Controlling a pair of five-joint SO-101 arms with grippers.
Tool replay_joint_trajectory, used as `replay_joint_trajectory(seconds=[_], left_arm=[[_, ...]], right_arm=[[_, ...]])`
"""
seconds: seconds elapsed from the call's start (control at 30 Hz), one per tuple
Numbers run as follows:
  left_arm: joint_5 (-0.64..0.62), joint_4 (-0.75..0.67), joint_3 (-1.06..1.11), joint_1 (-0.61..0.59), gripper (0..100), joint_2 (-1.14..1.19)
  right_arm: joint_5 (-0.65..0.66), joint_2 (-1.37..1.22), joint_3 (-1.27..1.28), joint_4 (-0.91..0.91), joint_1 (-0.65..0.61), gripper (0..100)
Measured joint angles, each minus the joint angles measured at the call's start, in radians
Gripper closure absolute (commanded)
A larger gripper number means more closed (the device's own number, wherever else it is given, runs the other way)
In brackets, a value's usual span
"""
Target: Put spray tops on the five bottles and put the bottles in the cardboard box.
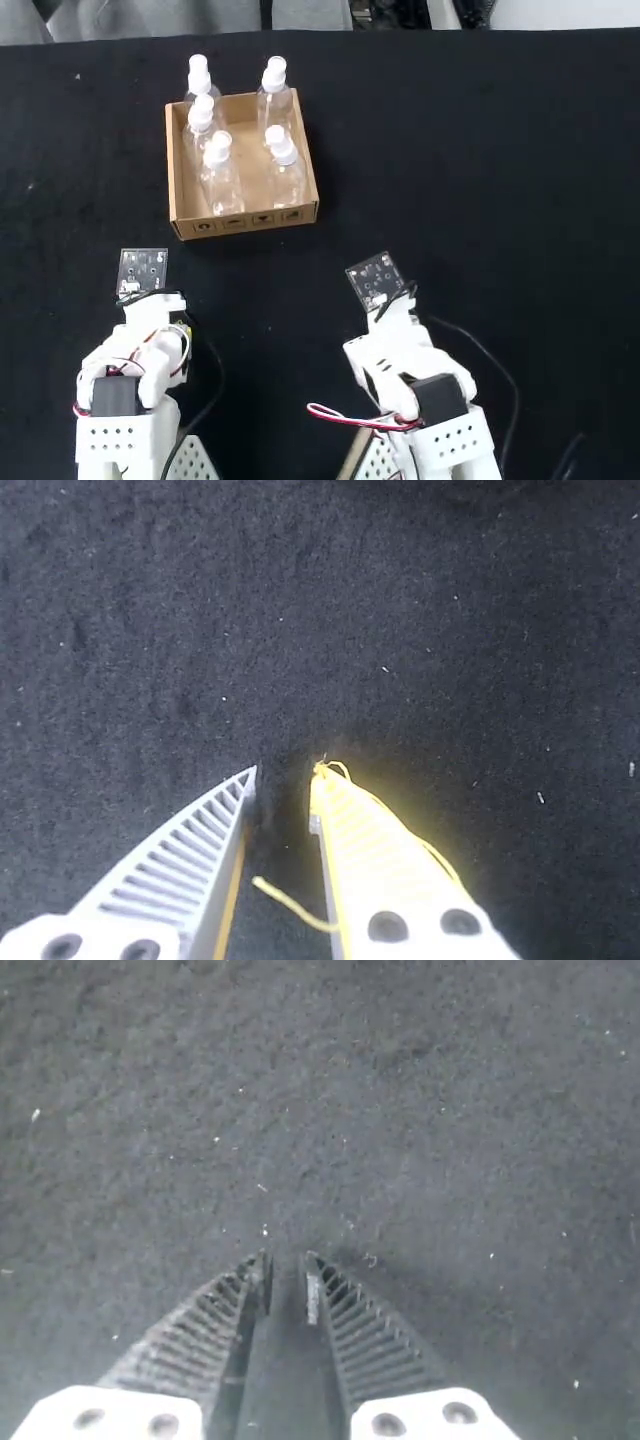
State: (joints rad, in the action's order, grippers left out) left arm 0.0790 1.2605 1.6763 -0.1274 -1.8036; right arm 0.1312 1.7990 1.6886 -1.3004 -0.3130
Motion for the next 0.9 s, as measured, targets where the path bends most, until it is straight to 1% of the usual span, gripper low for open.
replay_joint_trajectory(seconds=[0.17,0.43,0.9], left_arm=[[0.000,0.000,0.000,0.002,92,0.000],[0.000,0.000,0.000,0.048,92,0.000],[0.000,0.000,0.000,0.048,92,0.000]], right_arm=[[0.000,0.000,0.000,0.000,0.000,98.7],[0.000,0.000,0.000,0.000,0.000,98.7],[0.000,0.000,0.000,0.000,0.000,98.7]])
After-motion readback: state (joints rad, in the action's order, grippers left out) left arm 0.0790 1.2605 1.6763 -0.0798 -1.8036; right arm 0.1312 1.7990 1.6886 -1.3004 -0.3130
